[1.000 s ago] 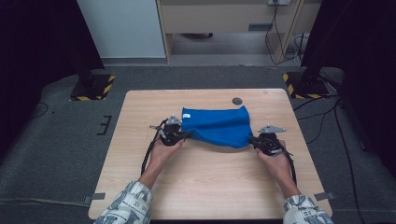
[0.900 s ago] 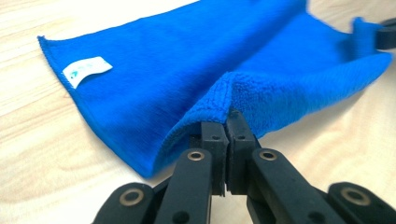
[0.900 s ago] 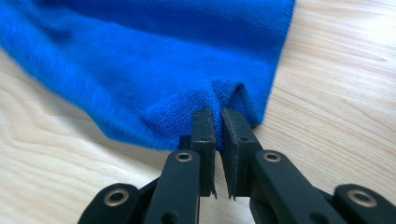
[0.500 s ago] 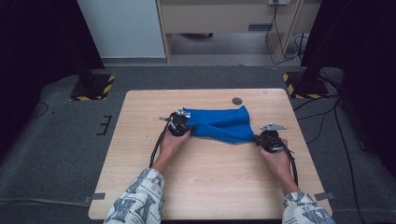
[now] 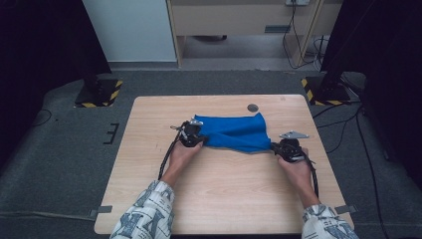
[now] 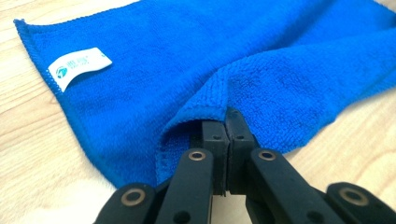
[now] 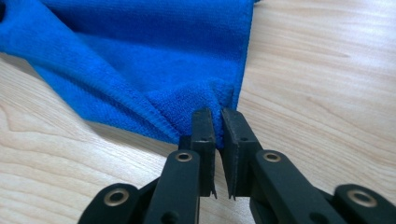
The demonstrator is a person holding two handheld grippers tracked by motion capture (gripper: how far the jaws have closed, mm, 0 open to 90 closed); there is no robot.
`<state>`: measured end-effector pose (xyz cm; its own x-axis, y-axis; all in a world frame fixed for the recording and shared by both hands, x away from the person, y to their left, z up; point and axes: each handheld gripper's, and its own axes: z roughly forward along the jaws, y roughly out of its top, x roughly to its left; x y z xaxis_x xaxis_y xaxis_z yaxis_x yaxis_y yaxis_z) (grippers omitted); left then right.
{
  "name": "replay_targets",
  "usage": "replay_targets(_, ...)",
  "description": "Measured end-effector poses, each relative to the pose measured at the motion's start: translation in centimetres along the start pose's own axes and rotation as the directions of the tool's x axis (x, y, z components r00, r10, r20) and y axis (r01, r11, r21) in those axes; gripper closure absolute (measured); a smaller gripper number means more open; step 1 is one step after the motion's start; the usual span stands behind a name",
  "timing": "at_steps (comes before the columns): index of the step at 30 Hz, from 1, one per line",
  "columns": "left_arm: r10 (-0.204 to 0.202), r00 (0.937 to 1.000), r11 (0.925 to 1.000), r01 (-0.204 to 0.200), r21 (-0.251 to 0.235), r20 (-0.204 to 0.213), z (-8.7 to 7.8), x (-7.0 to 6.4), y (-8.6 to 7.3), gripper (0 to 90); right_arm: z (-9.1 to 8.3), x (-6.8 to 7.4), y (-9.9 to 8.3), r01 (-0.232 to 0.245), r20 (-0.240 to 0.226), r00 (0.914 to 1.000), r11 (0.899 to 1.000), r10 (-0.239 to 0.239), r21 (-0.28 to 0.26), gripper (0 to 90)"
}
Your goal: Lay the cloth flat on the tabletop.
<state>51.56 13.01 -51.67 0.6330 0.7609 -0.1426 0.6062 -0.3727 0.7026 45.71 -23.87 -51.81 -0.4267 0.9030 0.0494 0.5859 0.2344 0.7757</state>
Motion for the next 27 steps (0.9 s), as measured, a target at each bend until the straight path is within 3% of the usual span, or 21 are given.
replay_targets(3, 0.002, 1.0, 0.9999, -0.002, -0.012, 0.009, -0.8, -0.2, -0.2, 89.3, -0.6, 0.3, 0.1, 0.006, -0.008, 1.0, 1.0, -0.006, -0.007, 85.1)
replay_targets(5, 0.0, 0.9998, 0.9996, 0.001, -0.03, 0.022, -2.2, -0.5, -0.7, 89.3, -1.2, 0.6, 0.0, 0.014, -0.014, 0.9998, 1.0, -0.014, -0.011, 85.2)
replay_targets(16, 0.019, 0.9977, 0.9996, -0.018, -0.022, 0.066, -5.9, -2.2, -2.9, 89.4, -4.5, 2.5, -1.3, 0.046, -0.049, 0.9977, 0.999, -0.047, -0.024, 85.2)
replay_targets(27, 0.025, 0.9953, 0.9997, -0.025, -0.002, 0.094, -7.7, -3.0, -4.6, 89.3, -6.1, 3.9, -2.3, 0.06, -0.062, 0.9962, 0.998, -0.061, -0.017, 84.5)
